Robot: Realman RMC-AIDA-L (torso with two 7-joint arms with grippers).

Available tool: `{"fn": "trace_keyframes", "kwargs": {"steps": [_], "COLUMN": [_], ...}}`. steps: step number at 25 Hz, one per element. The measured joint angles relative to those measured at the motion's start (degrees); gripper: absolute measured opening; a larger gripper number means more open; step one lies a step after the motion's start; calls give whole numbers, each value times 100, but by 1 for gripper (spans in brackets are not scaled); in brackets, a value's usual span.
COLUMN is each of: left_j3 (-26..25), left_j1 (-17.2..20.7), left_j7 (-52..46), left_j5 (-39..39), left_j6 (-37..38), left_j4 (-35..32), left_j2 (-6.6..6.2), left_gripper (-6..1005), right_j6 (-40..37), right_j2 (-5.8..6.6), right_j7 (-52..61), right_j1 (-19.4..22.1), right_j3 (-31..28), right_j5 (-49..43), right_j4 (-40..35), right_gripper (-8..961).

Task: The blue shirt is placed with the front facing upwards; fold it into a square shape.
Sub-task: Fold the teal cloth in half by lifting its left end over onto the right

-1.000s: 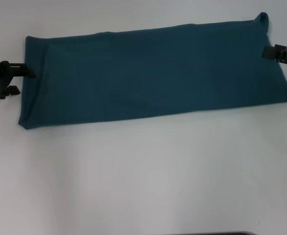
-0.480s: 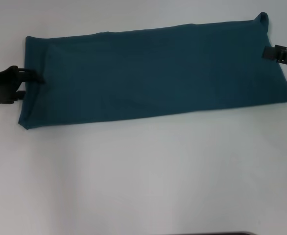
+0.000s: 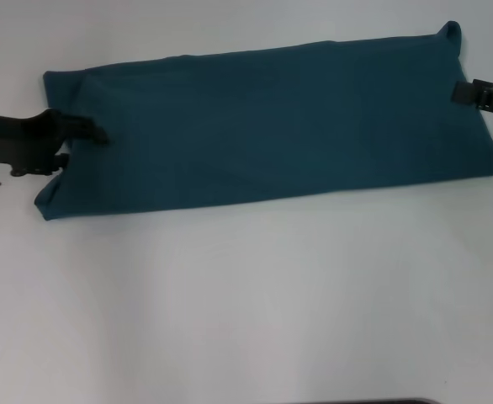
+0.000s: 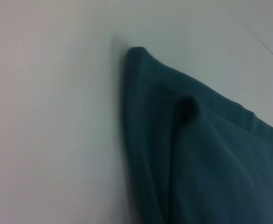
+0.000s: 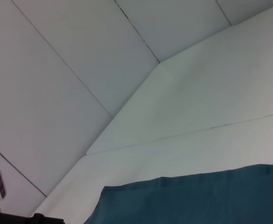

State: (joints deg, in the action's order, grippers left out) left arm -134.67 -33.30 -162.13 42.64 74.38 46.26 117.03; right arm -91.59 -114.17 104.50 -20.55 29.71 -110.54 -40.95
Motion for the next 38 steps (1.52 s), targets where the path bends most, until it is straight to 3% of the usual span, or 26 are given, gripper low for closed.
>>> {"fn": "trace_keyframes", "kwargs": {"steps": [15,17,25,34,38], "left_j3": [320,402,468,444,433], "left_j1": [-671,-790,-1002,-946,-916], "left_j7": [13,6,-103,-112,-115], "left_j5": [-455,-595,-1012,-1039,-1041], "left_j6": [294,345,408,438,459], "left_j4": [-75,-98,-87,106,152], "left_j2": [-135,-159,-128,-118,-129], "left_gripper": [704,527,357,98,46], "right_j6": [3,2,-9,-7,7], "right_j2": [0,0,0,0,0], "right_j7": [-11,-12,-17,-4,7], "right_j1": [3,4,8,8,8], "right_j3": [0,0,0,-1,0], "right_j5": [2,5,31,30,28], "right_j4": [0,1,9,12,19], "right_gripper": [824,823,821,819,818]}}
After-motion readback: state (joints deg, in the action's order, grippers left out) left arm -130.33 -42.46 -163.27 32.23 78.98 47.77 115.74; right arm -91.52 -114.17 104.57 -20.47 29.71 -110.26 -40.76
